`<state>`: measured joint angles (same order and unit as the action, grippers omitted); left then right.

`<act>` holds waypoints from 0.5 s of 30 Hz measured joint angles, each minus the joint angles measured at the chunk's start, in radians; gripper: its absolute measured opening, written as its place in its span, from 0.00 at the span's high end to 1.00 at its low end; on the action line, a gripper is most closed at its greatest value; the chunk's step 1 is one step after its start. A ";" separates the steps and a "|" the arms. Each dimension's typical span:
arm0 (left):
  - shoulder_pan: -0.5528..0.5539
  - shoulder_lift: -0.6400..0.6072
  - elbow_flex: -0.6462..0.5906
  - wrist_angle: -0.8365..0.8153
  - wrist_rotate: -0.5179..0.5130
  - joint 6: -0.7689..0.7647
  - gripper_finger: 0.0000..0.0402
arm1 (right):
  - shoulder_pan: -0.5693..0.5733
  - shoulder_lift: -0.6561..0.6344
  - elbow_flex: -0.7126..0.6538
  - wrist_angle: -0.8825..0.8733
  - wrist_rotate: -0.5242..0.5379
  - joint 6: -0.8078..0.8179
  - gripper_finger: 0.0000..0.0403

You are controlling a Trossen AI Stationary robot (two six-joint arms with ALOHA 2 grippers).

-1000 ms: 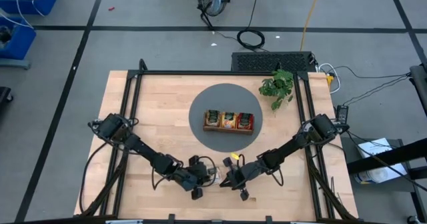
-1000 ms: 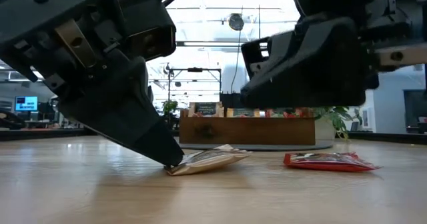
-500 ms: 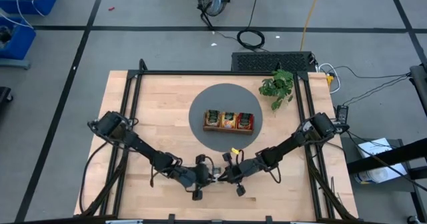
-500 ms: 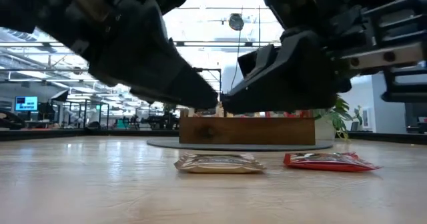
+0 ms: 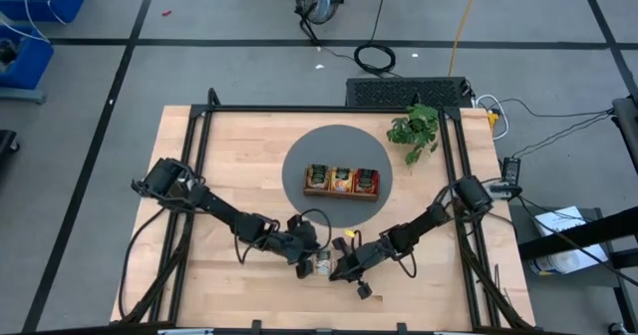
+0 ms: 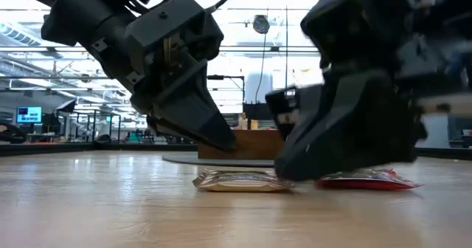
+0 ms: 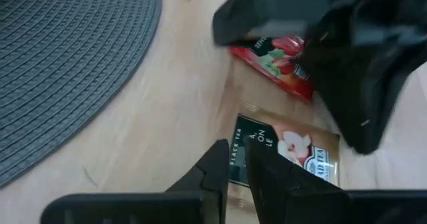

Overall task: Pick & Place Tea
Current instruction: Put the brown tea bag into the left slot of the wooden organizer

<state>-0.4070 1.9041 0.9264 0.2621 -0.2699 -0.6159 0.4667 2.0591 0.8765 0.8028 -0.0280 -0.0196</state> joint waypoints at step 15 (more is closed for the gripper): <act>0.003 -0.001 0.000 0.002 0.036 0.095 0.85 | -0.065 0.070 0.082 -0.178 -0.024 0.160 1.00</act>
<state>-0.4039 1.9034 0.9264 0.2642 -0.2343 -0.5207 0.4018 2.1288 0.9585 0.6245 -0.0520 0.1402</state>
